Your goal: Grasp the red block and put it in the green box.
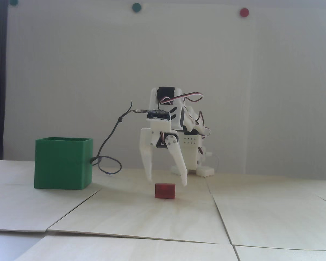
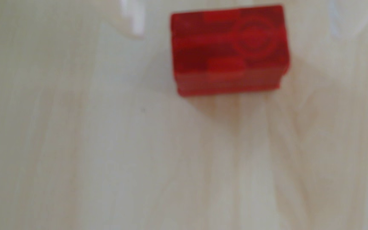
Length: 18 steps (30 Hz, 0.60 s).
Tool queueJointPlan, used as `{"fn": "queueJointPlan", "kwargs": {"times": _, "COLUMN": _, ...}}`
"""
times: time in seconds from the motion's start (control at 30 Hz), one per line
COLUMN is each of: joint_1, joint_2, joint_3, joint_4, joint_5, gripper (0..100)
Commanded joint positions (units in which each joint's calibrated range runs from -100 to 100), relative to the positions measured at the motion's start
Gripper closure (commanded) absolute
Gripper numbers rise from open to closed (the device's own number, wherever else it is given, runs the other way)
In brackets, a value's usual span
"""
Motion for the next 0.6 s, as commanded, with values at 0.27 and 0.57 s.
{"fn": "queueJointPlan", "kwargs": {"times": 0.27, "joint_1": -0.7, "joint_2": 0.2, "joint_3": -4.1, "joint_4": -3.1, "joint_5": 0.0, "gripper": 71}}
{"fn": "queueJointPlan", "kwargs": {"times": 0.57, "joint_1": -1.2, "joint_2": 0.3, "joint_3": -4.1, "joint_4": -4.1, "joint_5": 0.0, "gripper": 71}}
